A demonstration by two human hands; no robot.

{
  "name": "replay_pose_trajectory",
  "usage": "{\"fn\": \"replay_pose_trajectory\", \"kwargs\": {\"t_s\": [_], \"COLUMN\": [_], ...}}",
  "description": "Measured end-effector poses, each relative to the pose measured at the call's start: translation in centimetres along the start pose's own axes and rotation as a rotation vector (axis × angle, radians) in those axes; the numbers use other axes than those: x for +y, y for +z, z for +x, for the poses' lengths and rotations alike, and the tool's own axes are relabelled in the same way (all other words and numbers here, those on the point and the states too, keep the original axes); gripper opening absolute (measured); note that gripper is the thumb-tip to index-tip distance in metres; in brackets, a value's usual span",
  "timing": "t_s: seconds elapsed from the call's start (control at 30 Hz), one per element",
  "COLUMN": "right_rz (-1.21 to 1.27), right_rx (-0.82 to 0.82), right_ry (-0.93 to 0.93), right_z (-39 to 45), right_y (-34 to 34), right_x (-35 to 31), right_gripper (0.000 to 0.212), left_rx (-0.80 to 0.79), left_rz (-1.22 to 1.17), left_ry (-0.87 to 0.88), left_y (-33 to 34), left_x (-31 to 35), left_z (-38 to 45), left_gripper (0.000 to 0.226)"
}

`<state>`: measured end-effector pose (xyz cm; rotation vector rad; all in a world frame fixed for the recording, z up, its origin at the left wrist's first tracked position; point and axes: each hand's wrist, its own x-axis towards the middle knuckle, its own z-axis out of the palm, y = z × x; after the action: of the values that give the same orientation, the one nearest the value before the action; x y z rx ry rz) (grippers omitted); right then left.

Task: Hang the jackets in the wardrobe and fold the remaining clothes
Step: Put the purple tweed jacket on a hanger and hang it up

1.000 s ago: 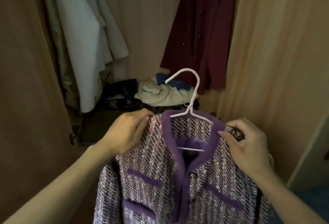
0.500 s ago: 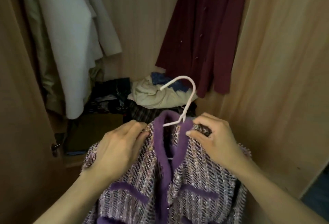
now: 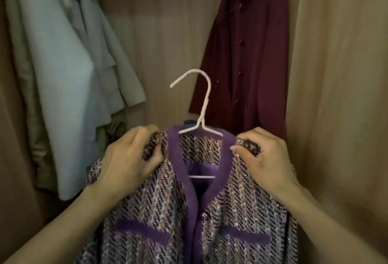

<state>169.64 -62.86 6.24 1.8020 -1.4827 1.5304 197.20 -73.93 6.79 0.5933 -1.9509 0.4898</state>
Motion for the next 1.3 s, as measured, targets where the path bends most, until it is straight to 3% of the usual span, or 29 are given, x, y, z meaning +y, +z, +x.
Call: {"fn": "replay_pose_trajectory", "kwargs": {"t_s": [0.3,0.57,0.77,1.03,1.3], "right_rz": [-0.101,-0.420,-0.496,-0.571,-0.668], "right_rx": [0.161,0.362,0.455,0.539,0.635], "right_ry": [-0.128,-0.311,-0.495,-0.516,-0.598], "right_z": [11.1,20.2,30.1,41.1,50.5], "right_y": [0.8,5.4,7.5,8.2,6.3], "right_x": [4.7,7.3,6.8,7.9,8.0], "right_gripper": [0.014,0.015,0.017,0.019,0.028], "left_rx": [0.235,0.470,0.615,0.704,0.790], "left_rz": [0.156,0.151,0.258,0.200,0.215], "left_ry": [0.117,0.206,0.254,0.199,0.290], "left_y": [6.8,13.4,14.8,17.2,18.1], "left_x": [-3.8,-11.4,-17.6,-21.1,-23.7], "left_z": [10.4,18.2,27.5,39.9,50.1], "left_gripper": [0.019,0.021,0.010,0.011,0.010]}}
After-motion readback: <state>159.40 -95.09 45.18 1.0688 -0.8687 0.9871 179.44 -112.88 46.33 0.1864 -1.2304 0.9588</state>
